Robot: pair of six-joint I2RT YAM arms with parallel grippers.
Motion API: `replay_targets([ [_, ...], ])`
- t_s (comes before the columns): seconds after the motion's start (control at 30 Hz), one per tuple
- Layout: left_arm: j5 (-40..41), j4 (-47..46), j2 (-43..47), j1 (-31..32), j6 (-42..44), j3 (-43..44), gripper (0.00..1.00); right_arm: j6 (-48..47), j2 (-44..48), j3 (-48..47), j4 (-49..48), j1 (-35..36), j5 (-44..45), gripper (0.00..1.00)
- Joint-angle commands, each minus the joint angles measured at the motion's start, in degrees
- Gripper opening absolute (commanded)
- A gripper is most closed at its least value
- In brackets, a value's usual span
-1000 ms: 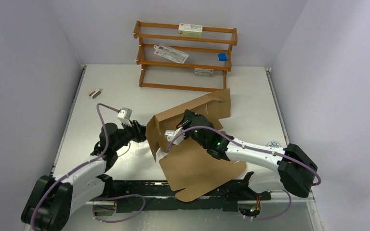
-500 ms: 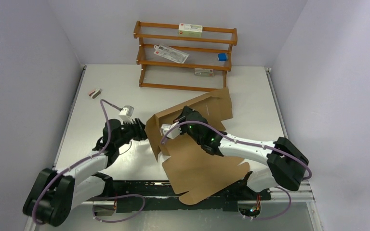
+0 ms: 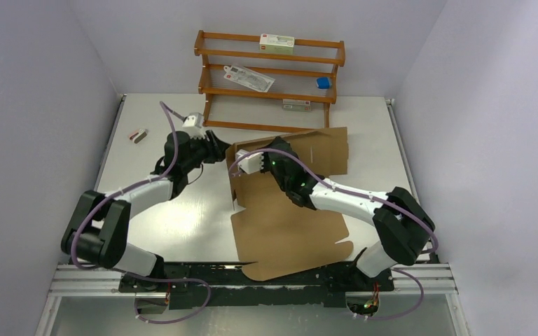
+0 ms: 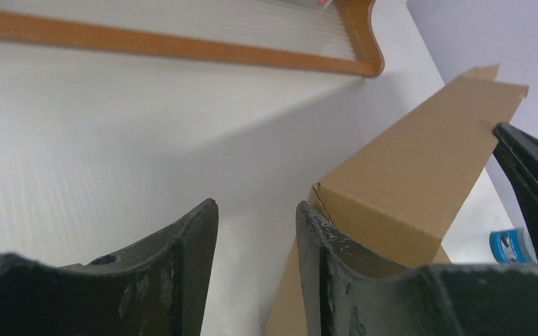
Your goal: Fold the paper box
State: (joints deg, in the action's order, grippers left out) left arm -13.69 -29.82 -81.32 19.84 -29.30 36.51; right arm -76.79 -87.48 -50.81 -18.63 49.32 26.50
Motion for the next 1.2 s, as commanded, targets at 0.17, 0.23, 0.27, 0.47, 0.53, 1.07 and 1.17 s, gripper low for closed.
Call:
replay_targets([
  [0.17, -3.25, -6.76, -8.2, -1.47, 2.38, 7.71, 0.5, 1.45, 0.18, -1.35, -4.73, -2.69, 0.07, 0.0],
  [0.23, -6.06, -10.33, -7.82, -1.4, 1.69, 5.04, 0.5, 0.71, 1.63, 0.78, -4.65, -2.5, -0.5, 0.0],
  [0.27, -6.74, -13.21, -7.09, -1.38, 0.98, 2.96, 0.5, -0.1, 2.56, 2.44, -5.51, -2.33, -1.17, 0.0],
  [0.47, -6.02, -16.4, -3.44, 0.45, 0.64, -5.13, 0.49, -5.0, 6.77, 11.02, -12.13, -1.32, -2.85, 0.0],
  [0.53, -5.07, -16.17, -2.44, 1.85, 1.25, -6.88, 0.49, -5.68, 7.65, 12.49, -12.92, -1.25, -2.76, 0.0],
  [1.07, 3.28, 0.05, 8.61, 4.01, 3.58, -9.46, 0.51, 4.1, 14.22, 6.69, 7.74, -3.01, -13.69, 0.17],
  [1.17, 3.18, 2.02, 10.74, 3.98, 3.33, -9.71, 0.51, 6.52, 14.91, 4.45, 12.99, -4.51, -17.95, 0.21],
])
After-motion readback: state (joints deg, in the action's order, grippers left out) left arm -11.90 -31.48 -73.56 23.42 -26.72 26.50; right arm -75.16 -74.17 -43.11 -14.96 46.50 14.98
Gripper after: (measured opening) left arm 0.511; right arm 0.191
